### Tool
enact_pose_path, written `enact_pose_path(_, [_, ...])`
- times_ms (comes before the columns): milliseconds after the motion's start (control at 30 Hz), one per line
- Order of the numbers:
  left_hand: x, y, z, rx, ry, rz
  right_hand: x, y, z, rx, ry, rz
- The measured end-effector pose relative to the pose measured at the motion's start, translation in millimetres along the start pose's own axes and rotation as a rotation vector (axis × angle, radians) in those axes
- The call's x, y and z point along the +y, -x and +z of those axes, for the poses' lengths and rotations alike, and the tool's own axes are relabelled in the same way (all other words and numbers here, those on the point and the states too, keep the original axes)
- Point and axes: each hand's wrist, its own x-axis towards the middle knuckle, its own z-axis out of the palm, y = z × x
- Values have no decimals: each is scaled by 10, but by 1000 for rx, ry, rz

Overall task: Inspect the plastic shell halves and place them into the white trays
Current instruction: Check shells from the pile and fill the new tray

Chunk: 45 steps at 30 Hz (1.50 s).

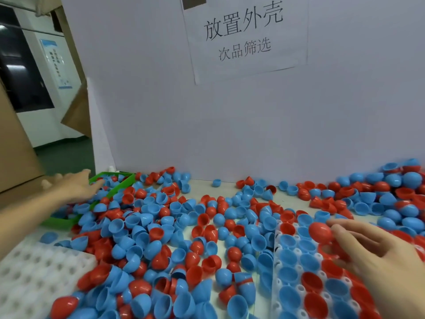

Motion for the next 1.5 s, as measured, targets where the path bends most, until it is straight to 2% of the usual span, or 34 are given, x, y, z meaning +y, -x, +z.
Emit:
enact_pose_path(67, [262,161,-46,152,-149,66,-42,12,-12,-6,-16,11])
enact_pose_path(100, [424,296,-80,225,-153,167,-53,14,-8,-12,-20,14])
enact_pose_path(167, [799,679,-138,287,-3,517,-67,26,-4,-11,-18,14])
enact_pose_path(200, [992,927,-172,230,135,721,-72,31,0,-10,-15,15])
enact_pose_path(267, [1392,1508,-228,-5,349,1043,-70,41,6,-3,-7,15])
enact_pose_path(300, [1582,1769,-227,-121,399,1148,-70,49,5,0,0,14])
enact_pose_path(367, [1927,2178,-126,-292,380,1236,-72,69,-5,2,7,8])
enact_pose_path(500, [2382,2551,77,-366,114,1191,-95,96,-43,0,0,-14])
enact_pose_path(633, [2480,2448,38,-491,58,1150,-105,93,-75,10,-10,-22])
enact_pose_path(767, [2452,2374,147,-306,60,1049,-118,87,-87,26,-18,-16])
enact_pose_path(867, [2481,2316,239,-402,7,934,-133,86,-96,32,-37,-13])
enact_pose_path(1000, [2571,2212,269,-495,13,927,-136,84,-120,39,-61,1])
enact_pose_path(1200, [2599,2137,392,-202,108,943,-137,75,-156,62,-57,-4])
enact_pose_path(1367, [2559,2134,394,-203,252,937,-146,76,-194,69,-59,0])
enact_pose_path(1500, [2506,2061,313,-295,351,932,-196,71,-290,86,-99,6])
